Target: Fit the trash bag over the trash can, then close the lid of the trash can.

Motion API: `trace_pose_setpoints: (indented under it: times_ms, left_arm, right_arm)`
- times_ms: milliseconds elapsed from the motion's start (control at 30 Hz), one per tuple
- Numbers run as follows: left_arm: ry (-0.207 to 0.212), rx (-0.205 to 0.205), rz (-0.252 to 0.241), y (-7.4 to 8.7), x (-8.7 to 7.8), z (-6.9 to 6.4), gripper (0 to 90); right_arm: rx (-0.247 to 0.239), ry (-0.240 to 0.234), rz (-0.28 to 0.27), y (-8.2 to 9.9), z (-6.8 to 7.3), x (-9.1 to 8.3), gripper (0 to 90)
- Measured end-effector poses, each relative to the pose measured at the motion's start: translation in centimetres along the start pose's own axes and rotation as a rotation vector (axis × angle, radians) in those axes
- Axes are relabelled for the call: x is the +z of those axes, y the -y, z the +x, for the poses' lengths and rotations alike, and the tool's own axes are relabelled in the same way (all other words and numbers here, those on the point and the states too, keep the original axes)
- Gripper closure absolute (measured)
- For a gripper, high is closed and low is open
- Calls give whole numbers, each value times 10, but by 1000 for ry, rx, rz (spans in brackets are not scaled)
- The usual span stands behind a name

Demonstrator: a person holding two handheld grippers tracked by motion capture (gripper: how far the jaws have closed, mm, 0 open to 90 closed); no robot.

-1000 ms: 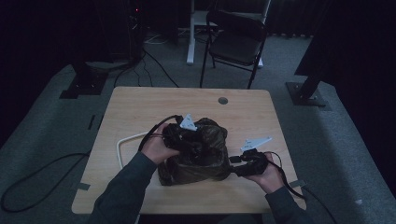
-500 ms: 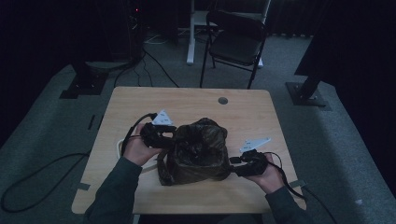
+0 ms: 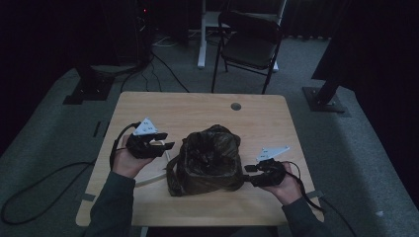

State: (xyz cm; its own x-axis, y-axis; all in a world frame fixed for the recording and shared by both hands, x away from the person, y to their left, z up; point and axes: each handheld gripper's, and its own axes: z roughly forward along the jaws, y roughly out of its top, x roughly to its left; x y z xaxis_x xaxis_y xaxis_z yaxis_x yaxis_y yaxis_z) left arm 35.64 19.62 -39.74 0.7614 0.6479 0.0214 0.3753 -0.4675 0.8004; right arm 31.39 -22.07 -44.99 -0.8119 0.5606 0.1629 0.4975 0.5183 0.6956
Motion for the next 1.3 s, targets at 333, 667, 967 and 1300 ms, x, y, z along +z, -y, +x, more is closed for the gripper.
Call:
trace_pose_setpoints:
  times_ms: [333, 667, 967, 1300]
  left_arm:
    - [-19, -50, -6, 17, 0, 17, 532]
    - [-69, -109, 12, 39, -6, 41, 523]
    - [-144, -130, 34, 60, -13, 62, 523]
    - [-218, -160, 128, 86, 0, 87, 544]
  right_arm:
    - [-4, -2, 16, 2, -1, 5, 529]
    - [-8, -4, 19, 3, -1, 5, 526]
    - [-11, -4, 22, 4, -2, 7, 522]
    - [-16, -7, 26, 4, -2, 8, 518]
